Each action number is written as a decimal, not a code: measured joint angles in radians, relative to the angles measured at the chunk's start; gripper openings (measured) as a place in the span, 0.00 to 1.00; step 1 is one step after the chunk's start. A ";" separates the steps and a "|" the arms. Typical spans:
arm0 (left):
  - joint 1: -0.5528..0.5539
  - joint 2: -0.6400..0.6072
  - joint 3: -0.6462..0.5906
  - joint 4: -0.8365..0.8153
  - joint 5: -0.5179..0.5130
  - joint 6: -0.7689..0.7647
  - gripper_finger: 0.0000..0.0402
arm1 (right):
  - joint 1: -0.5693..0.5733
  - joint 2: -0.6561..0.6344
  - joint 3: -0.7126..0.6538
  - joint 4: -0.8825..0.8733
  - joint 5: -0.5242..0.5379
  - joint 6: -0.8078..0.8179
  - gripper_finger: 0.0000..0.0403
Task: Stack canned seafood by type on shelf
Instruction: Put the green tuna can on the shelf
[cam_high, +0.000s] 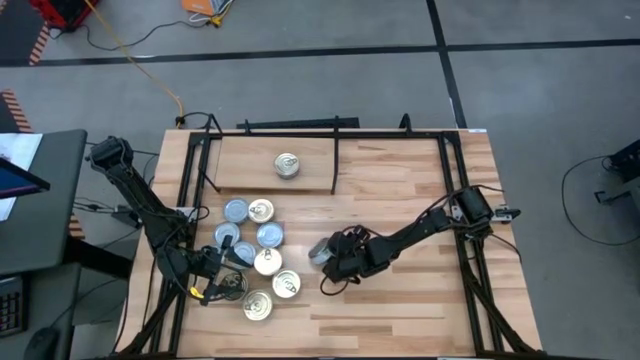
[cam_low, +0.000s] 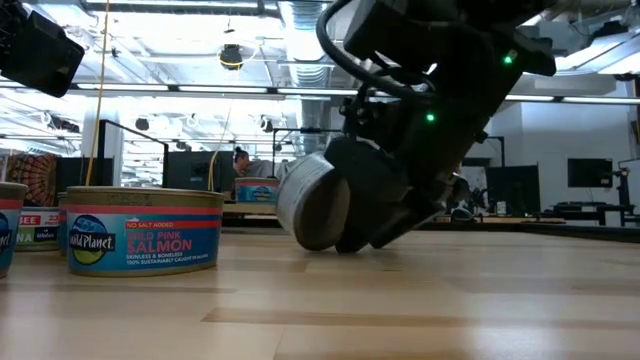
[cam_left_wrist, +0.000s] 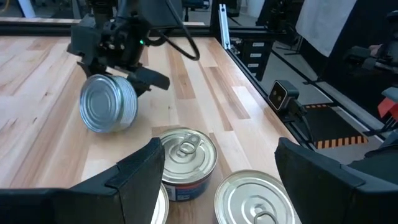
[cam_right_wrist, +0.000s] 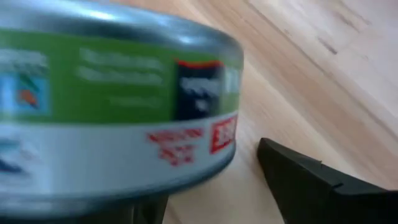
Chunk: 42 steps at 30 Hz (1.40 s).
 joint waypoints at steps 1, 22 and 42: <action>0.000 0.000 0.000 -0.001 0.000 0.000 0.72 | 0.000 0.000 0.000 0.001 -0.001 0.000 0.68; 0.000 0.000 0.000 -0.011 0.000 -0.004 0.72 | -0.032 -0.004 0.088 -0.049 -0.004 -0.078 0.68; 0.000 0.000 0.000 -0.019 0.021 -0.008 0.72 | -0.069 -0.006 0.142 -0.067 0.000 -0.143 0.68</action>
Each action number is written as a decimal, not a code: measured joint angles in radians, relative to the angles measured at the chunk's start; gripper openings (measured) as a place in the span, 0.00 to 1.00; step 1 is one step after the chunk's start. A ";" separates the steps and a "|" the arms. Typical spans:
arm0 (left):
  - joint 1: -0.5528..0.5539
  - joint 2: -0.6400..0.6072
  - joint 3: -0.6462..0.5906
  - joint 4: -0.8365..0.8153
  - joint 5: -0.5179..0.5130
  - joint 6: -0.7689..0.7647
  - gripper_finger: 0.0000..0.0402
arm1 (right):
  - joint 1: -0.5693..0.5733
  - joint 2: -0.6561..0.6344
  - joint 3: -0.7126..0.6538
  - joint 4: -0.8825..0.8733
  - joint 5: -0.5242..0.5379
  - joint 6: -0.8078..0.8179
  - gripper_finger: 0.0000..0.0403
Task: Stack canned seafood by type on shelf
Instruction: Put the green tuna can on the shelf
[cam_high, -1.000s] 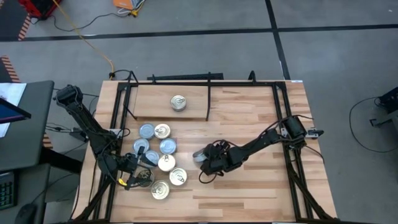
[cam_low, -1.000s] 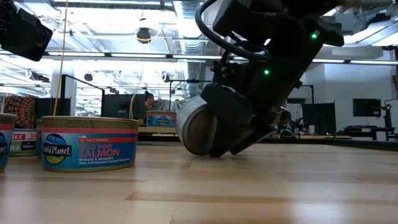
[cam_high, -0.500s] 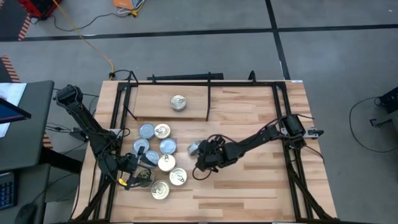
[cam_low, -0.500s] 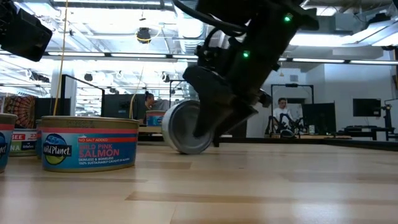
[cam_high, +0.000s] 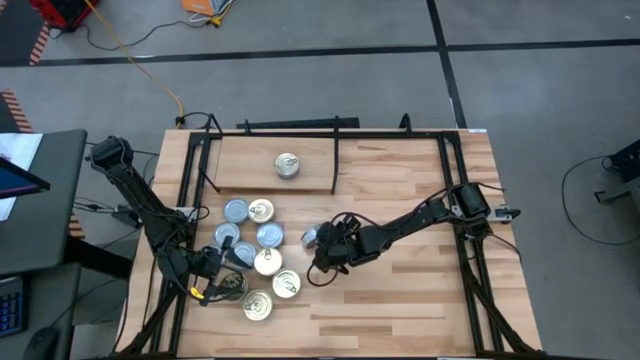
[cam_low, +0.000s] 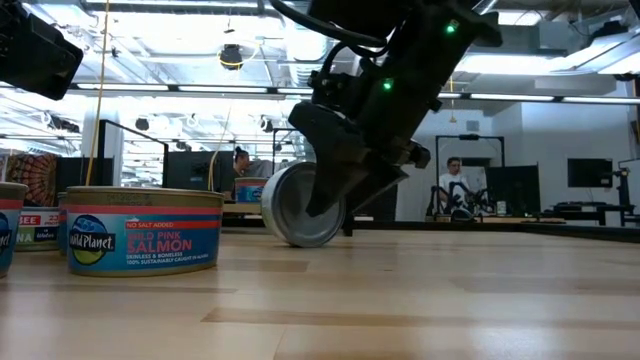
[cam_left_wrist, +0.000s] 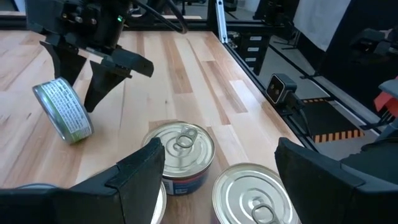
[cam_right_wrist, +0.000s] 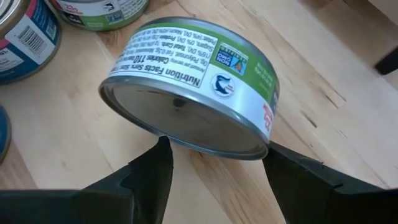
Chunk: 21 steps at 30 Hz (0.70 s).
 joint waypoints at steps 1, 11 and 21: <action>0.000 0.000 0.000 0.000 0.000 0.000 0.72 | 0.000 0.000 0.000 0.000 0.000 0.000 0.68; 0.000 0.000 0.000 0.000 -0.001 -0.003 0.72 | 0.000 -0.001 0.000 0.000 0.000 -0.003 0.68; 0.000 0.000 0.000 0.000 -0.001 -0.003 0.72 | -0.005 -0.001 0.000 0.001 -0.001 -0.008 0.68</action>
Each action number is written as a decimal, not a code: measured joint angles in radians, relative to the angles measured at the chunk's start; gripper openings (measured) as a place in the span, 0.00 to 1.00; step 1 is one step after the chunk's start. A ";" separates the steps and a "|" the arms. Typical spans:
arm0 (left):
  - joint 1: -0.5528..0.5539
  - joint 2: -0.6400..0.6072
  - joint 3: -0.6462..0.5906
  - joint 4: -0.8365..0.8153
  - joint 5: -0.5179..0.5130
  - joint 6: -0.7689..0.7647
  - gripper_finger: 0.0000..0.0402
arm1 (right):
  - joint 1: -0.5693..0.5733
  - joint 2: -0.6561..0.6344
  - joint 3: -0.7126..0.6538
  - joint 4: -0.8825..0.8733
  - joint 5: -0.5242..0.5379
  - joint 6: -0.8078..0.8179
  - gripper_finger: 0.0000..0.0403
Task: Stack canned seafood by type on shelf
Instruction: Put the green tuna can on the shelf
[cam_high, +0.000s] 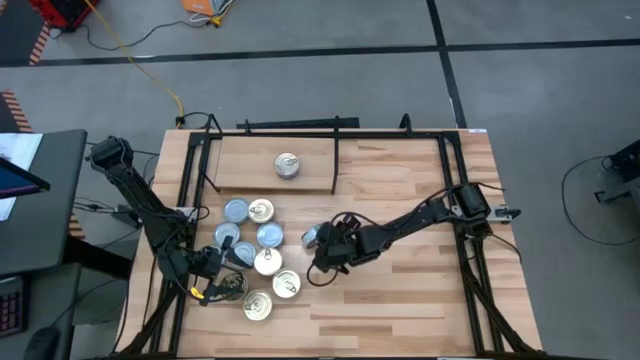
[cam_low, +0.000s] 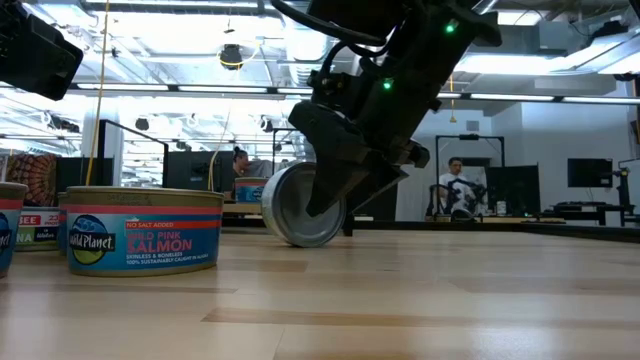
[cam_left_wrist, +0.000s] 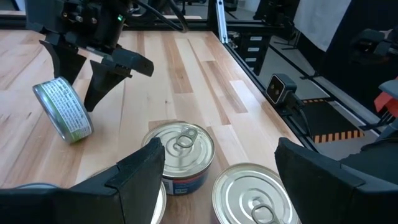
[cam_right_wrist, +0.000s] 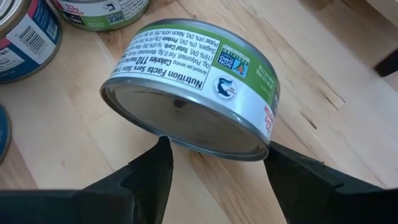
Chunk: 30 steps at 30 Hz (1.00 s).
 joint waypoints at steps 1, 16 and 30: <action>0.000 0.000 0.000 0.000 0.000 0.000 0.72 | -0.001 0.000 0.000 0.000 0.000 -0.001 0.68; 0.000 0.000 0.000 -0.017 -0.001 -0.015 0.72 | -0.007 0.000 0.007 0.000 -0.049 -0.029 0.68; 0.000 0.000 0.000 -0.048 0.000 -0.018 0.72 | -0.040 0.000 0.155 -0.127 -0.082 -0.229 0.68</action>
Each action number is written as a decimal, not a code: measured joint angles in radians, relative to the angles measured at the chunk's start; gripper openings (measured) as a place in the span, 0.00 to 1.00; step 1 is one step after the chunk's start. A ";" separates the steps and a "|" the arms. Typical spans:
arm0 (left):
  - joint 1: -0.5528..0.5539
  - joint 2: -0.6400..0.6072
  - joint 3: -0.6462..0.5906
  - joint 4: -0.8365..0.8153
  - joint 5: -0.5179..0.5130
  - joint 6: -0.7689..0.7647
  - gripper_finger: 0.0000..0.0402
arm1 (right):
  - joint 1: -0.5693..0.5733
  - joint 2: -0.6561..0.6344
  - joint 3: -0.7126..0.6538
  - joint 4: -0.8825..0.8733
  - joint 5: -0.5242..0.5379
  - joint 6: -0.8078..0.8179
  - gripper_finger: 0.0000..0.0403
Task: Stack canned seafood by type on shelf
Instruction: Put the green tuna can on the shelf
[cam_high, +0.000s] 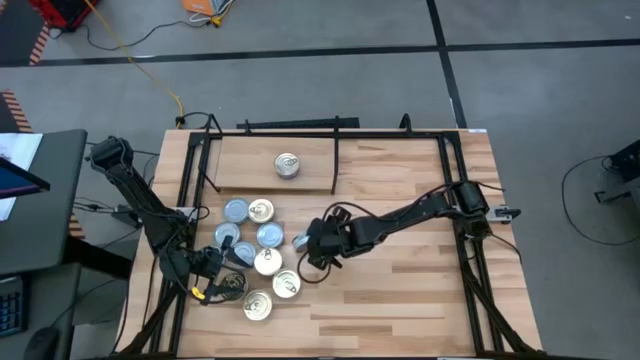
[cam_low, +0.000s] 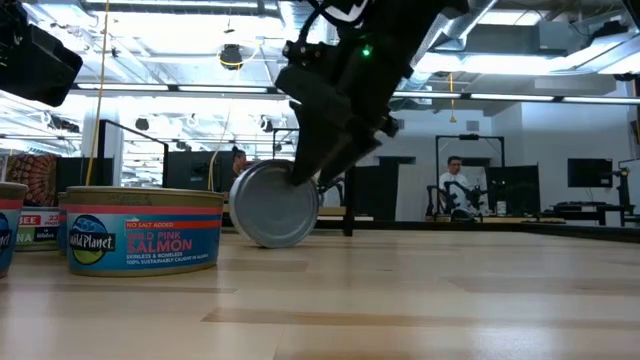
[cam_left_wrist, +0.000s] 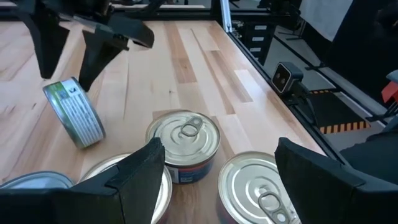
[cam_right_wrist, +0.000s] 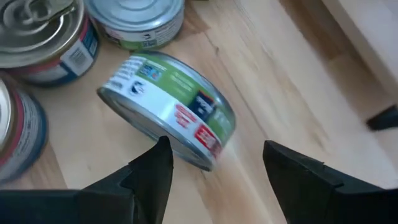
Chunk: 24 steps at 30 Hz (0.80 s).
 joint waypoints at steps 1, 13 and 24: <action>0.000 0.000 0.000 0.000 0.003 -0.004 0.72 | 0.000 0.000 0.010 -0.013 0.000 -0.027 0.68; 0.000 0.000 0.000 -0.003 0.050 -0.017 0.72 | -0.033 0.000 0.199 -0.071 -0.268 -0.393 0.72; 0.000 0.000 0.000 -0.013 0.048 -0.008 0.72 | -0.076 0.003 0.201 -0.037 -0.315 -0.490 0.98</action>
